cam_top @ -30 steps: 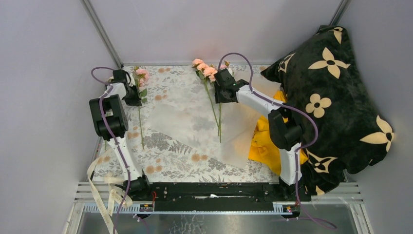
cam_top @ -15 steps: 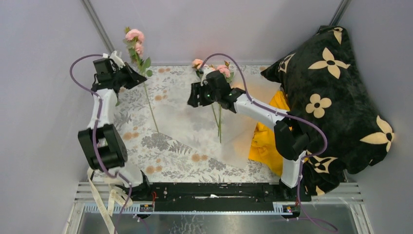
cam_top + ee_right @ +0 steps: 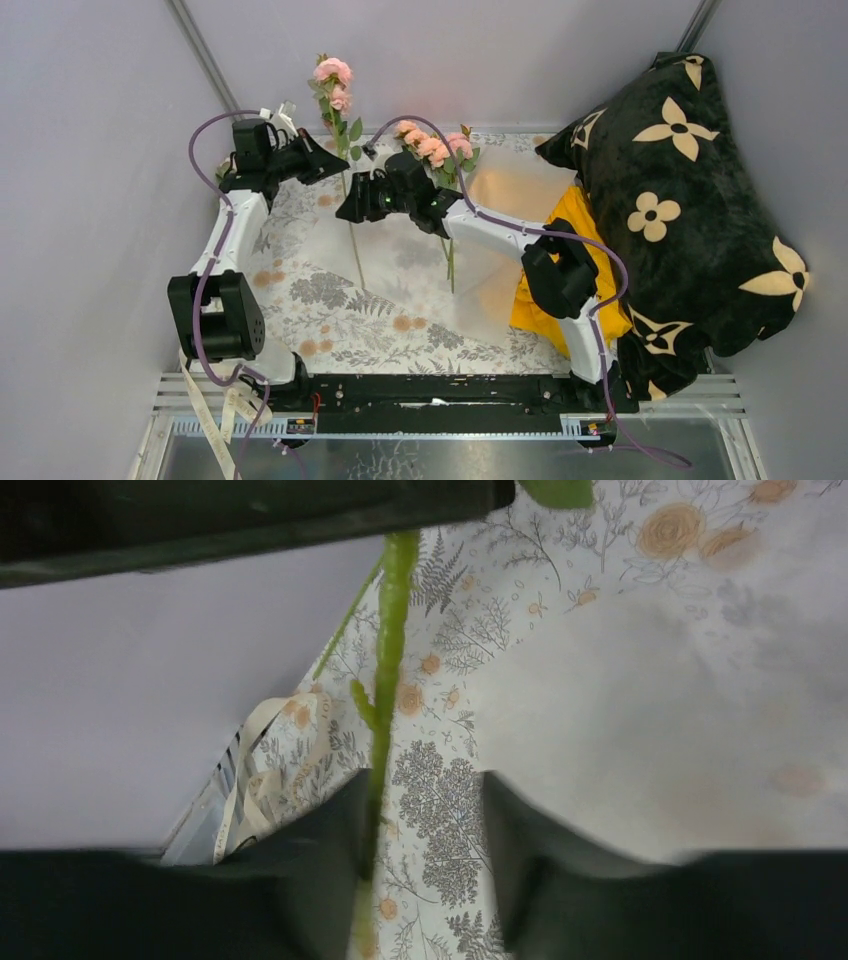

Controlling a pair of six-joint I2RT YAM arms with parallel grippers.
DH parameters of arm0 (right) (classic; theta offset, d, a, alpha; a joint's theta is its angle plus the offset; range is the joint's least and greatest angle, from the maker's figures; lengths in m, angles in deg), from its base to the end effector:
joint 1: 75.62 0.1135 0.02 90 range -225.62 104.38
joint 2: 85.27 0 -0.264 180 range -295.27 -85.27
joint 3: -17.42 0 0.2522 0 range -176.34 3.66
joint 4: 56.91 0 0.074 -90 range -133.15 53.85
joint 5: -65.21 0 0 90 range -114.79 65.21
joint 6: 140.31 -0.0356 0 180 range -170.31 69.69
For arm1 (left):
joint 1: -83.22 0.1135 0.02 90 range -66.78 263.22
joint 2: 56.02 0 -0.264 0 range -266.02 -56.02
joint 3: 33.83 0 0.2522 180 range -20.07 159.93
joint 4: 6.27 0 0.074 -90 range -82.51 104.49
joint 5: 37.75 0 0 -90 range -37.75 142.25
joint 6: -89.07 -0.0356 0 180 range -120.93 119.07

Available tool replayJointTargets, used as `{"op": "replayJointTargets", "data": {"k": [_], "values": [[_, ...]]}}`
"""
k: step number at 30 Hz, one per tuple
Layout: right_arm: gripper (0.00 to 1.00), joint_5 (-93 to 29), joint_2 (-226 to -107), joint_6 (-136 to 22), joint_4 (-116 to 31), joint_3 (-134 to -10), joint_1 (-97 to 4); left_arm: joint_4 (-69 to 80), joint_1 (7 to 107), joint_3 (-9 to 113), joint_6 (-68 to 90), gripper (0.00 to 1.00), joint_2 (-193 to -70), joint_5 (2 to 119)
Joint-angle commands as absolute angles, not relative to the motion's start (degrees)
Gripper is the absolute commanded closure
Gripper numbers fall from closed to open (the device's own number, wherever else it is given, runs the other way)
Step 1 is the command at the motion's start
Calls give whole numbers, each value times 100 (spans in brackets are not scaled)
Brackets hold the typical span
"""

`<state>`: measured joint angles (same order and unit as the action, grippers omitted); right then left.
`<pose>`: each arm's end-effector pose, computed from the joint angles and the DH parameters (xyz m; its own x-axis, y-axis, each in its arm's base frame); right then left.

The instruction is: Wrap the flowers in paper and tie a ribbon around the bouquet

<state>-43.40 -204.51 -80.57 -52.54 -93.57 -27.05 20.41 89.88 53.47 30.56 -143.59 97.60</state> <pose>0.3248 0.3852 0.2841 -0.5868 0.0569 -0.8077 -0.7189 0.4225 0.5520 0.3498 0.0154 0.3312 -0.6703 -0.4479 -0.5917 0.2325 0.6305 -0.7406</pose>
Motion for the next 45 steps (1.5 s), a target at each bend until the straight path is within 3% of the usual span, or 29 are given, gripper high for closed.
{"op": "replayJointTargets", "data": {"k": [1, 4, 6, 7, 8, 10, 14, 17, 22, 24, 26, 28, 32, 36, 45], "values": [[63, -4363, -20805, -8370, -5273, -9828, -2720, 1600, 8921, 5261, 3322, 100, -14323, 10010], [98, -4045, -20781, -8327, -5015, -9794, -2746, 1974, 8927, 5332, 2834, 100, -14356, 9835], [100, -3675, -20558, -8248, -4915, -9562, -2825, 2614, 8992, 5580, 2090, 95, -14472, 9580], [100, -3493, -20435, -8233, -4879, -9377, -2912, 3014, 9081, 5848, 1679, 65, -14591, 9421], [100, -3360, -20298, -8247, -4870, -9168, -3018, 3363, 9220, 6041, 1272, 47, -14701, 9307], [100, -3113, -20033, -8240, -4808, -8636, -3279, 3933, 9691, 6341, 650, 36, -14959, 9031], [100, -2207, -19709, -7736, -4260, -8093, -3710, 4480, 10571, 6637, -581, 28, -15483, 8164], [100, -1530, -19844, -7250, -3371, -8243, -3836, 4629, 10980, 6700, -1428, 27, -15906, 6837], [99, -815, -20320, -6962, -2845, -8593, -3932, 4517, 11663, 6725, -2108, 27, -16402, 5980], [87, -743, -20504, -6993, -2765, -8724, -3959, 4437, 11821, 6784, -2200, 27, -16605, 5572], [67, -686, -20646, -7004, -2621, -8906, -3965, 4335, 11884, 6788, -2362, 27, -16766, 5131], [55, -703, -20663, -7016, -2571, -8979, -3963, 4209, 11911, 6728, -2504, 26, -16879, 4891], [52, -844, -20475, -6958, -2625, -8892, -3954, 4170, 11916, 6782, -2605, 28, -17222, 4849], [52, -898, -20248, -6894, -2611, -8756, -3942, 4271, 11942, 6995, -2632, 37, -17650, 5002], [52, -987, -19935, -6834, -2655, -8538, -3944, 5382, 11986, 7495, -2635, 44, -18329, 7194]]}}
